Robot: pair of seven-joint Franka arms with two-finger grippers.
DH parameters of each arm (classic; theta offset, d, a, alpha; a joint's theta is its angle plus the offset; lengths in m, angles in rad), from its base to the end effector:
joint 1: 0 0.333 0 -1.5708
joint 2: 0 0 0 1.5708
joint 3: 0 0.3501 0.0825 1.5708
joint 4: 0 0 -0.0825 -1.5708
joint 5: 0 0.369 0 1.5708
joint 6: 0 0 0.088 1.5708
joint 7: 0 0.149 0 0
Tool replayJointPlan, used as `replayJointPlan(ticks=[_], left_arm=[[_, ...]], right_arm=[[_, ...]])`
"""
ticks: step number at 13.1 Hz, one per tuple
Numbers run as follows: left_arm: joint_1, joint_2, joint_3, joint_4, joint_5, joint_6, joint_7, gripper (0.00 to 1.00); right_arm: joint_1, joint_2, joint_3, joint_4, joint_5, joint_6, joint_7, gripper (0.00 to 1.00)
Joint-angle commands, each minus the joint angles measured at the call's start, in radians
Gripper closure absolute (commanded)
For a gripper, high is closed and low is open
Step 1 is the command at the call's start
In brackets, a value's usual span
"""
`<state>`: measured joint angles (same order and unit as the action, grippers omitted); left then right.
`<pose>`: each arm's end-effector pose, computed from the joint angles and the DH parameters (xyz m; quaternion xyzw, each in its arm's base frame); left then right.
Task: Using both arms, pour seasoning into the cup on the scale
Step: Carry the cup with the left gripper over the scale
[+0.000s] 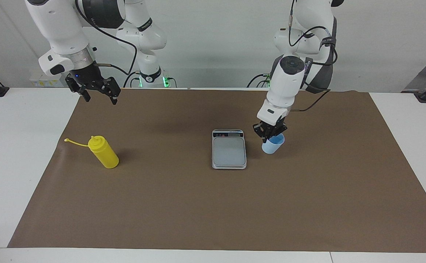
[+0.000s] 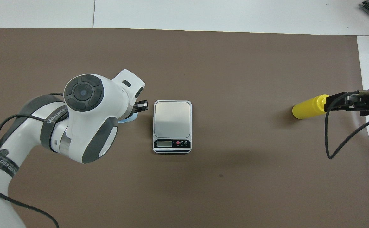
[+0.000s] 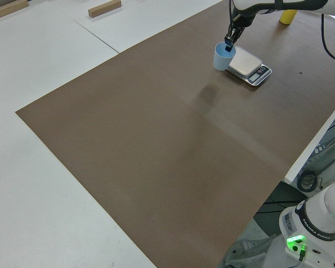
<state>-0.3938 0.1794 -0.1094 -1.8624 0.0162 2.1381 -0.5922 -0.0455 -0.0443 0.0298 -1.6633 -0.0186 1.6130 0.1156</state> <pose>0.5379 -0.2913 0.4296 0.9979 0.0418 0.0402 0.0276 0.5265 -0.0106 0.6015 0.9978 -0.0652 -0.0025 0.0101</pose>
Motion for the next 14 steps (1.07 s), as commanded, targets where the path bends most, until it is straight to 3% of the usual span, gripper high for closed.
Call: replayJointPlan(ticks=[1, 3, 9, 14], left_arm=[[-0.062, 0.122, 0.019, 0.155, 0.013, -0.069, -0.085, 1.0], [-0.102, 0.193, 0.022, 0.238, 0.018, -0.122, -0.13, 1.0], [-0.152, 0.236, 0.02, 0.351, 0.039, -0.222, -0.176, 1.0], [-0.175, 0.275, 0.024, 0.384, 0.047, -0.248, -0.186, 1.0]], right_arm=[[-0.013, -0.02, 0.006, -0.021, 0.02, 0.007, -0.02, 0.0], [-0.013, -0.02, 0.006, -0.021, 0.02, 0.005, -0.02, 0.0], [-0.013, -0.02, 0.006, -0.021, 0.02, 0.005, -0.02, 0.0], [-0.014, -0.02, 0.004, -0.021, 0.02, 0.005, -0.02, 0.0]])
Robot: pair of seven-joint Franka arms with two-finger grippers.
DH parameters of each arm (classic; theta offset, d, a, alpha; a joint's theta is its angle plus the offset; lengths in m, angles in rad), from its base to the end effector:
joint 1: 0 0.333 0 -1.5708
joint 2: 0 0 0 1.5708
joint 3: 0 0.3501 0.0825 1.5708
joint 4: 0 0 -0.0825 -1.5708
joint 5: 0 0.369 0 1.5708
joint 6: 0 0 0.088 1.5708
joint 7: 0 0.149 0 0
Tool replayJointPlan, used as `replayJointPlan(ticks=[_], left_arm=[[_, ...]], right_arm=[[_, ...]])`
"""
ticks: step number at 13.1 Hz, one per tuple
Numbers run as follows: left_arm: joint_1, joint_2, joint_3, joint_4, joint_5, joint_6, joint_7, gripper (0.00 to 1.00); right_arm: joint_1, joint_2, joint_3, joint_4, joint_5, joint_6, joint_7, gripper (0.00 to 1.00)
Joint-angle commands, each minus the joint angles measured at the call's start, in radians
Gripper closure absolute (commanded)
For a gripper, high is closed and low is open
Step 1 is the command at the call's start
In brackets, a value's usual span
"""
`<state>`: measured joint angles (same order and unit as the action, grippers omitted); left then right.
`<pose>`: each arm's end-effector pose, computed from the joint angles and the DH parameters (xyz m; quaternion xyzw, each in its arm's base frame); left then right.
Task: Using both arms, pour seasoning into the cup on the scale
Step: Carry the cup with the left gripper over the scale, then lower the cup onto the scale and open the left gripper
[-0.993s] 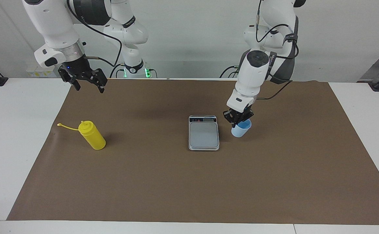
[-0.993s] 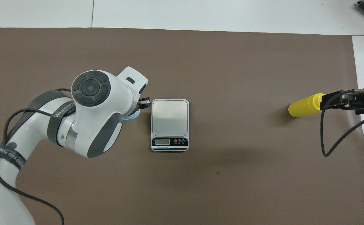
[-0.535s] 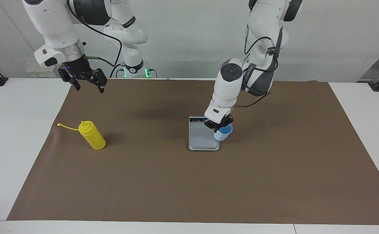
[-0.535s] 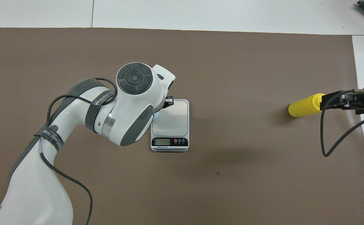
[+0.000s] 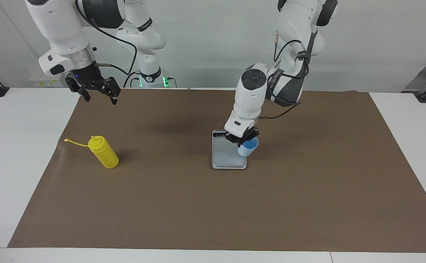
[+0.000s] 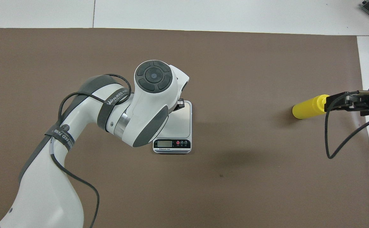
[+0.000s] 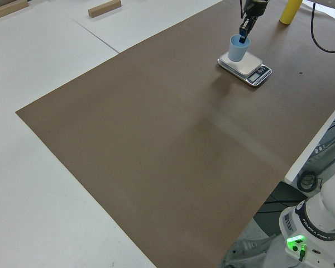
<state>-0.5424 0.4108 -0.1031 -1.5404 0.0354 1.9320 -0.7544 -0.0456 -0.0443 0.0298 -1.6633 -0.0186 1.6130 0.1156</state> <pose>0.5458 -0.3950 0.4111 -0.9986 -0.0521 0.0091 0.0023 0.5265 -0.0107 0.6015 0.9978 -0.0652 -0.0025 0.0101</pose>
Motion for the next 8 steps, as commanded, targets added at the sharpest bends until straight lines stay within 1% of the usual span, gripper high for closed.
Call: replayJointPlan(ticks=[1, 5, 8], left_arm=[[-0.031, 0.049, 0.017, 0.083, 0.028, -0.057, -0.023, 1.0], [-0.048, 0.068, 0.017, 0.103, 0.04, -0.073, -0.037, 1.0], [-0.068, 0.111, 0.019, 0.14, 0.047, -0.073, -0.062, 1.0]], right_arm=[[-0.013, -0.02, 0.004, -0.021, 0.02, 0.007, -0.02, 0.0], [-0.014, -0.02, 0.004, -0.021, 0.02, 0.007, -0.02, 0.0], [-0.013, -0.02, 0.004, -0.021, 0.02, 0.005, -0.02, 0.0]])
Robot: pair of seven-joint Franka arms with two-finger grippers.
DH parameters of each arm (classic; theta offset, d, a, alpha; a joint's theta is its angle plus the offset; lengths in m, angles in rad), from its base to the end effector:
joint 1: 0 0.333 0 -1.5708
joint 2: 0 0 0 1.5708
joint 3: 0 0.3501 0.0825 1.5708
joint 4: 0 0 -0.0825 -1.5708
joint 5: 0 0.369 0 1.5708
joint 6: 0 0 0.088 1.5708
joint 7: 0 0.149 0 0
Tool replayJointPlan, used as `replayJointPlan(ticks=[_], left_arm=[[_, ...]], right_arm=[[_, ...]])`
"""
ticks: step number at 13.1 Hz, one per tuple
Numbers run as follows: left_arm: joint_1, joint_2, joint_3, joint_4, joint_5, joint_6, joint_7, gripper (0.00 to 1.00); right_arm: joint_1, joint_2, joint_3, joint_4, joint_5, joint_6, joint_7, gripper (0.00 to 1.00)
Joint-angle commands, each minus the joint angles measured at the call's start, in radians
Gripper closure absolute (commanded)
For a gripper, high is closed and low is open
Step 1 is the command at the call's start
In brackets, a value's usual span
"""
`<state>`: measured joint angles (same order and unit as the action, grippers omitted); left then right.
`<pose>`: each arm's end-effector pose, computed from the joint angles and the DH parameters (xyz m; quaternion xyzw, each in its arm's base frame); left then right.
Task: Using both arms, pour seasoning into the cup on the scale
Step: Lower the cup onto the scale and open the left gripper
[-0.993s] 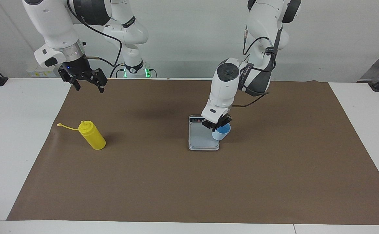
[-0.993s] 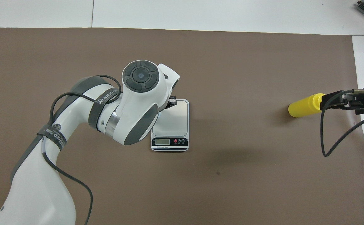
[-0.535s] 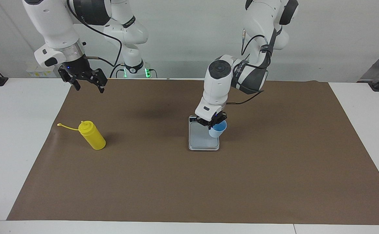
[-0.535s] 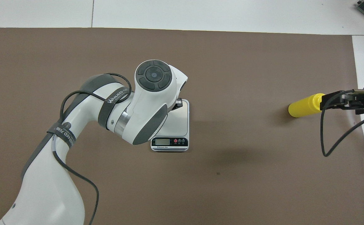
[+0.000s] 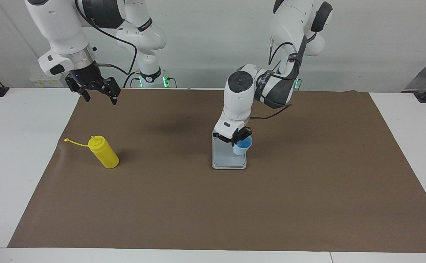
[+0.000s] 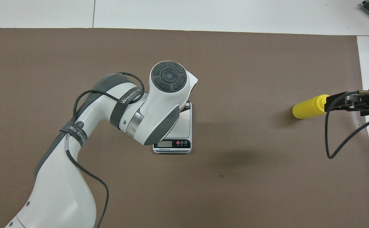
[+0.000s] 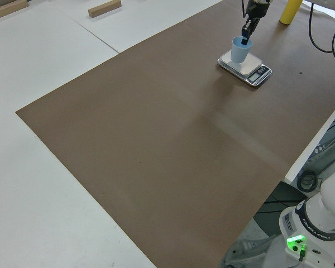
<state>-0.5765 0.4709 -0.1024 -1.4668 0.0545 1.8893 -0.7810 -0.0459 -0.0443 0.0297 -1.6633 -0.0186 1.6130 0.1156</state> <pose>0.5452 -0.4181 0.4004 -0.9986 -0.0469 0.0155 0.0170 0.5265 -0.0109 0.6015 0.9978 -0.0654 -0.0025 0.0101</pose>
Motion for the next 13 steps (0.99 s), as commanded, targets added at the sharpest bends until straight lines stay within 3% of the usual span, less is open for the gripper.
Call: replayJointPlan(ticks=[1, 9, 13], left_arm=[[-0.034, 0.052, 0.018, 0.068, 0.031, -0.03, -0.041, 1.0], [-0.042, 0.054, 0.016, 0.069, 0.042, -0.027, -0.046, 0.98], [-0.043, 0.054, 0.015, 0.068, 0.053, -0.027, -0.046, 0.73]], right_arm=[[-0.012, -0.02, 0.004, -0.021, 0.02, 0.007, -0.022, 0.0], [-0.014, -0.022, -0.001, -0.024, 0.02, 0.007, -0.022, 0.0], [-0.015, -0.025, -0.004, -0.032, 0.02, 0.007, -0.025, 0.0]])
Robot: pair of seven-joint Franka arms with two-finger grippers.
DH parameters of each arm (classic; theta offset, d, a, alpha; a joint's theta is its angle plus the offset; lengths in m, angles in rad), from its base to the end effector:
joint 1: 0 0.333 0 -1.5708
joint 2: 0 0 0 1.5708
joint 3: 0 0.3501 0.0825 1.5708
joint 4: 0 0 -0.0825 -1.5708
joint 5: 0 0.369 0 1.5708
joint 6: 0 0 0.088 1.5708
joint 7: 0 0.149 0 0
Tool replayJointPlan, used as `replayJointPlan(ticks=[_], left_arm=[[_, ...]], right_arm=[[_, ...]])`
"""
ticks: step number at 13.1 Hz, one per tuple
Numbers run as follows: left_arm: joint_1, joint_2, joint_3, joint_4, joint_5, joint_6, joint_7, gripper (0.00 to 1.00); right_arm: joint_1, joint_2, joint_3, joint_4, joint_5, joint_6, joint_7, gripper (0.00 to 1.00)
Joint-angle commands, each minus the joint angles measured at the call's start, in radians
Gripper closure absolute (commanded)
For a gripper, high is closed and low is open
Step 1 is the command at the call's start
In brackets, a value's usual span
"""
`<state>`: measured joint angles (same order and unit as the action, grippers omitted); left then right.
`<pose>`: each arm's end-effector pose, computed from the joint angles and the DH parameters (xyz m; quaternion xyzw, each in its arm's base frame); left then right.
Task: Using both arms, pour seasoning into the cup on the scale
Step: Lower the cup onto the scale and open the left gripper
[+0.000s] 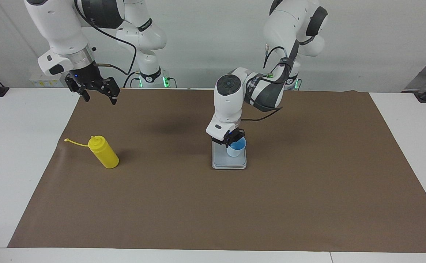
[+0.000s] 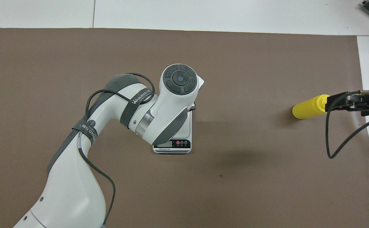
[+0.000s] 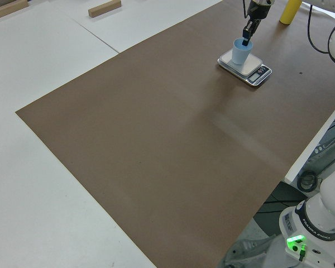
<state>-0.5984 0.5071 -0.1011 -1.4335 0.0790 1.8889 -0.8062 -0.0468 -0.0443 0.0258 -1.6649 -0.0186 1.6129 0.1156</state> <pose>0.5458 -0.4323 0.3905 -0.9986 -0.0458 0.0093 0.0259 0.5263 -0.0135 0.6008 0.9976 -0.0678 -0.0034 0.0100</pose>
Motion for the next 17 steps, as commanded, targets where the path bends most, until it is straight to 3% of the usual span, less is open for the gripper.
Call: replayJointPlan(ticks=[1, 4, 10, 14, 17], left_arm=[[-0.02, 0.018, 0.015, 0.036, 0.028, -0.028, -0.021, 0.67], [-0.02, 0.018, 0.017, 0.039, 0.03, -0.051, -0.019, 0.56], [-0.02, 0.06, 0.012, 0.191, 0.039, -0.18, -0.018, 0.55], [-0.001, 0.033, 0.017, 0.217, 0.028, -0.243, -0.013, 0.55], [0.092, -0.034, 0.001, 0.277, 0.01, -0.356, 0.016, 0.53]], right_arm=[[-0.015, -0.025, 0.0, -0.03, 0.02, 0.007, -0.024, 0.0], [-0.016, -0.025, 0.0, -0.03, 0.02, 0.008, -0.025, 0.0], [-0.036, -0.023, 0.0, -0.03, 0.02, 0.022, -0.062, 0.0], [-0.122, -0.038, 0.0, -0.094, 0.025, 0.131, -0.331, 0.0], [-0.198, -0.057, 0.0, -0.174, 0.136, 0.215, -0.567, 0.0]])
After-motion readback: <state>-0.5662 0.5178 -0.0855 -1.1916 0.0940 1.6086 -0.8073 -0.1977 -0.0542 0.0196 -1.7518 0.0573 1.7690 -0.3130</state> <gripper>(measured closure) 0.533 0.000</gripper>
